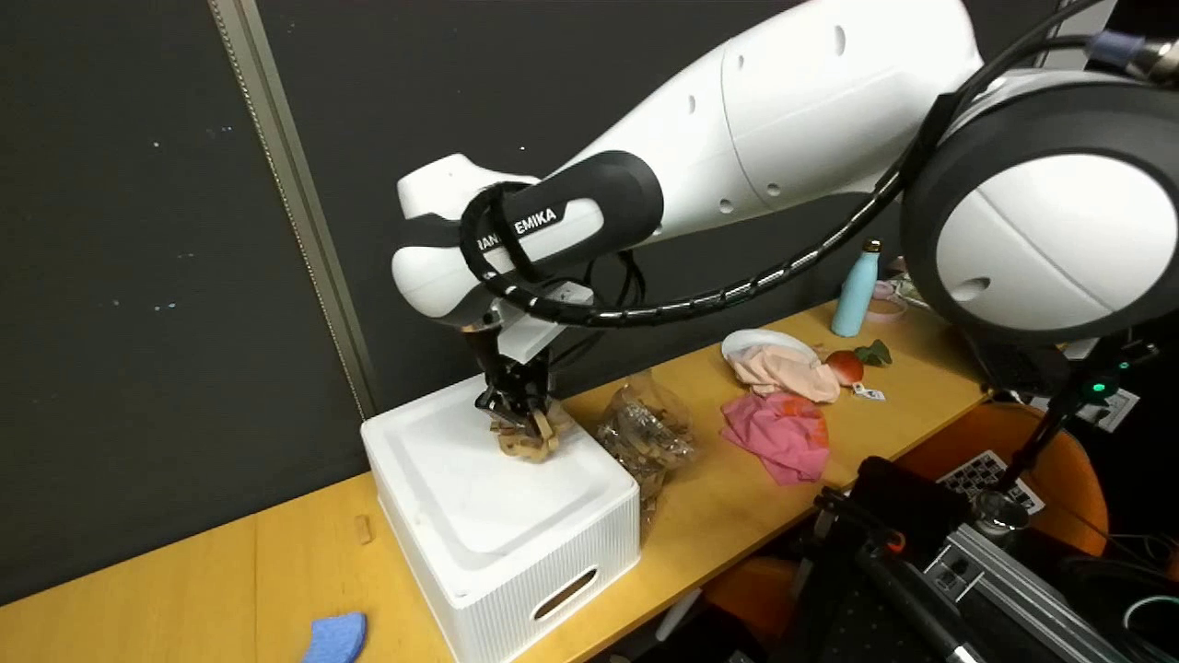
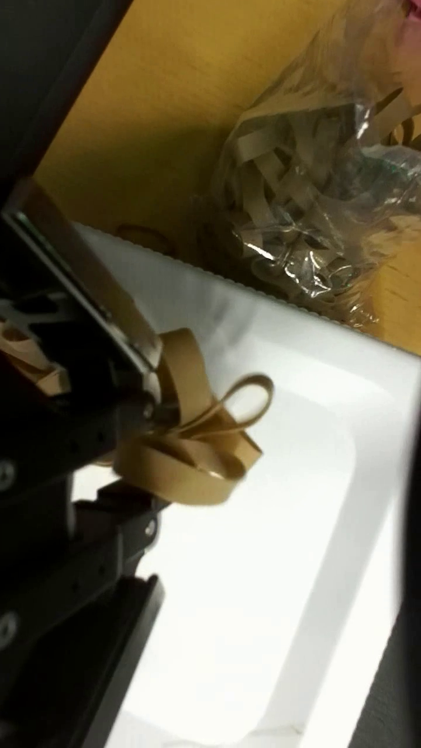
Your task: Take two pinches of rubber bands out of the bag and place them on the tub
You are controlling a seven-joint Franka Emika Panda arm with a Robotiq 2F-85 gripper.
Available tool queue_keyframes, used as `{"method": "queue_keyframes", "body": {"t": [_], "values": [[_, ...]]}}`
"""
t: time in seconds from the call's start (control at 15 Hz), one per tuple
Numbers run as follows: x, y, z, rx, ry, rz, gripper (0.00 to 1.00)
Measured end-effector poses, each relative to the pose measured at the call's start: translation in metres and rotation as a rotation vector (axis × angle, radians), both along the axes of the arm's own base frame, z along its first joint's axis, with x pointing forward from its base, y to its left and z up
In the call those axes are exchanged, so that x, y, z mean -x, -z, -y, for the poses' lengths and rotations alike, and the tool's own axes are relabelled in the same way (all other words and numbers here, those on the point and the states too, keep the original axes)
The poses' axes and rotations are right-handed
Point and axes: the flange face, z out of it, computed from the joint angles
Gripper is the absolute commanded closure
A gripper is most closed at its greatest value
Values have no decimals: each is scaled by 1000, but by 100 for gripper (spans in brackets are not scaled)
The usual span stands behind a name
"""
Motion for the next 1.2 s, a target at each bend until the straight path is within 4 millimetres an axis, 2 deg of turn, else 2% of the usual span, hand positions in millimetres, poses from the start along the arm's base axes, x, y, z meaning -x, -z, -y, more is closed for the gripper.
{"method": "queue_keyframes", "body": {"t": [0.33,0.4,0.8,1.2], "values": [[-7,3,-5,-9,-31,15,5],[-8,3,-5,-10,-35,18,1],[-15,-9,-2,6,-47,48,0],[-18,-12,9,45,-48,59,0]]}}
